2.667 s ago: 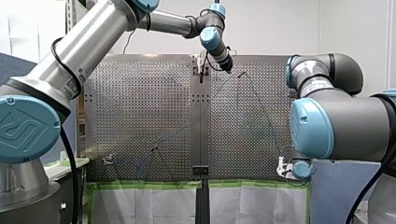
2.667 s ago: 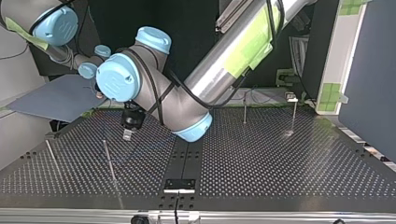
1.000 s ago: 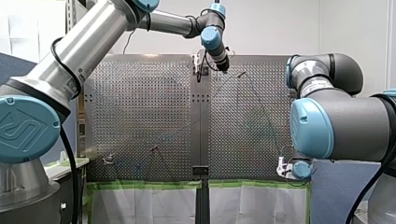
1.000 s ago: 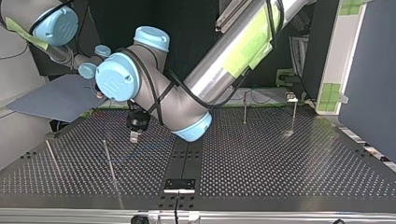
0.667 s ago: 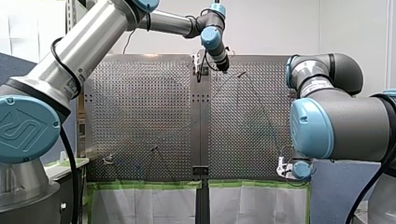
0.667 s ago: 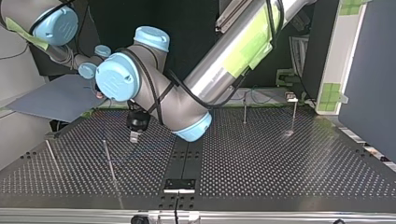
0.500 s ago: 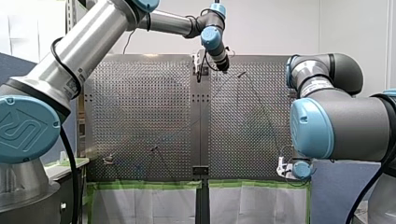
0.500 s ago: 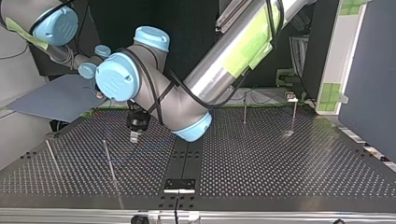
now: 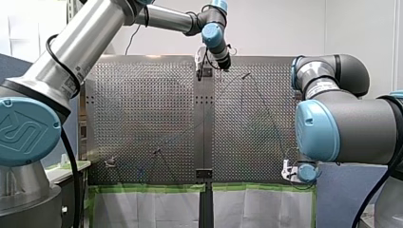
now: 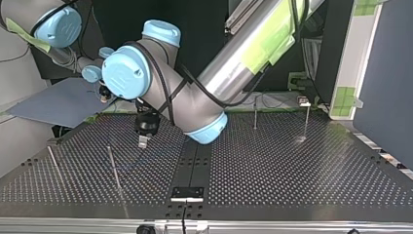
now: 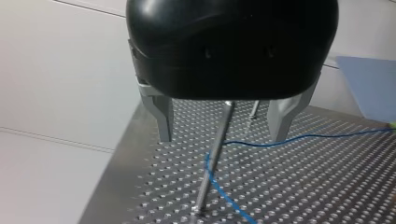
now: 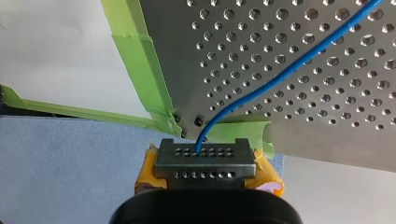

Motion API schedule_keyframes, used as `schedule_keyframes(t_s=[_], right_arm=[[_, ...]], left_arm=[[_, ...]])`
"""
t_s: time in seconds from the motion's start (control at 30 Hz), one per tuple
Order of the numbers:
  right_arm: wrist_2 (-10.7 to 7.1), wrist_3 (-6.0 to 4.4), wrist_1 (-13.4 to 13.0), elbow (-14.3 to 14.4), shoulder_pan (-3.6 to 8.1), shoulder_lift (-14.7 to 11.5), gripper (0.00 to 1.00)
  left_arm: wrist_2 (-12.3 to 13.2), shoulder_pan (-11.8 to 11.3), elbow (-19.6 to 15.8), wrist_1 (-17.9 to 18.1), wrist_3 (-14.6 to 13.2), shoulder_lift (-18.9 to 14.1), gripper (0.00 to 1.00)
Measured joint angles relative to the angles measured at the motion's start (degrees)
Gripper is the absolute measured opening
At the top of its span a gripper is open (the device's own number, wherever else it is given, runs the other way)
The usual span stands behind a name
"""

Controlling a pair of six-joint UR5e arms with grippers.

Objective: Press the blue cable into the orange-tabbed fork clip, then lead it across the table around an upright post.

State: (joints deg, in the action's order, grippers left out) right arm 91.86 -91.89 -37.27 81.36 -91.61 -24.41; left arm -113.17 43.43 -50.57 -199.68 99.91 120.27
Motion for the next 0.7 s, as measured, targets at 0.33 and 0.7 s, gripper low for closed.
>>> schedule_keyframes(t_s=[0.33,0.7], right_arm=[[0.0,0.34,0.0,0.0,-0.01,0.0,0.0],[0.0,1.05,0.1,-0.2,-0.07,-0.1,0.0]], left_arm=[[4.2,-1.5,-5.3,5.3,4.5,-5.3,1.0],[8.4,-2.0,-11.0,10.9,7.7,-11.0,1.0]])
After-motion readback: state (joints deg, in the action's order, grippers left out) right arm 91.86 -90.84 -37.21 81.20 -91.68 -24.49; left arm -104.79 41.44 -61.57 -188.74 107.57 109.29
